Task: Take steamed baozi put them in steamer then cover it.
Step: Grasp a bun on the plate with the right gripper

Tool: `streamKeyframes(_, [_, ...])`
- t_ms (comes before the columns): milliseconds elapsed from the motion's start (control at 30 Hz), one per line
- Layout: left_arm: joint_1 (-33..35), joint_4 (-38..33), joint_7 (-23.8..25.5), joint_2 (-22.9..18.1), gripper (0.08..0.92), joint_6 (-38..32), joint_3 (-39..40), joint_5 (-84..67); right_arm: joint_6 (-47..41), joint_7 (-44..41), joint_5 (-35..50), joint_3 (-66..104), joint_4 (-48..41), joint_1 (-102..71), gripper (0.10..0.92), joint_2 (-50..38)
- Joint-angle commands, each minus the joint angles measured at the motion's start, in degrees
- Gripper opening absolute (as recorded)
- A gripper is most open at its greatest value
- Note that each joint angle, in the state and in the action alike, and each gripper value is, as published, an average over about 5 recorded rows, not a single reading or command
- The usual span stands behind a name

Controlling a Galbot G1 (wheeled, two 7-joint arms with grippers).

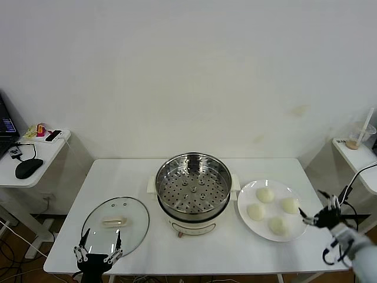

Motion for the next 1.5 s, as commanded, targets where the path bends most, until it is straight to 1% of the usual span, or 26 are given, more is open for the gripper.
streamKeyframes(33, [-0.5,0.0,0.5,0.0,0.823,-0.1,0.0,1.5,-1.3,-12.1,-5.3,-11.5,-8.2,17.0,0.823,-12.2])
streamKeyframes(200, [-1.0,0.1,0.7,-0.3,0.823,0.0,-0.1,1.8,0.8,-20.9,-4.3,-32.6,-17.5,36.7,0.823,-12.9])
streamKeyframes(400, [-1.8,-0.2,1.0,-0.4,0.823,0.1,-0.2,2.2,3.8,-30.1,-2.9,-53.3,-24.4,54.4,0.823,-10.4])
streamKeyframes(533, [-2.3,-0.1,1.2,-0.5,0.823,0.1,-0.6,2.3,5.2,-34.0,-2.6,-62.1,-29.0,62.1,0.823,-6.2])
streamKeyframes(733, [-2.9,0.0,1.5,-0.5,0.823,0.2,-1.3,2.5,6.2,-37.9,-3.0,-67.8,-35.8,67.0,0.823,0.5])
streamKeyframes(833, [-2.9,-0.1,1.7,-0.5,0.823,0.2,-1.6,2.5,6.3,-38.1,-3.5,-69.4,-38.3,67.8,0.823,2.8])
streamKeyframes(1033, [-2.5,-0.5,2.1,-0.3,0.823,0.0,-2.1,2.7,5.9,-35.6,-5.3,-70.2,-41.4,67.2,0.823,6.5])
streamKeyframes(1500, [-1.8,-1.1,2.2,-0.2,0.823,-0.5,-3.4,2.8,6.3,-33.0,-9.5,-68.9,-46.9,65.6,0.823,11.6])
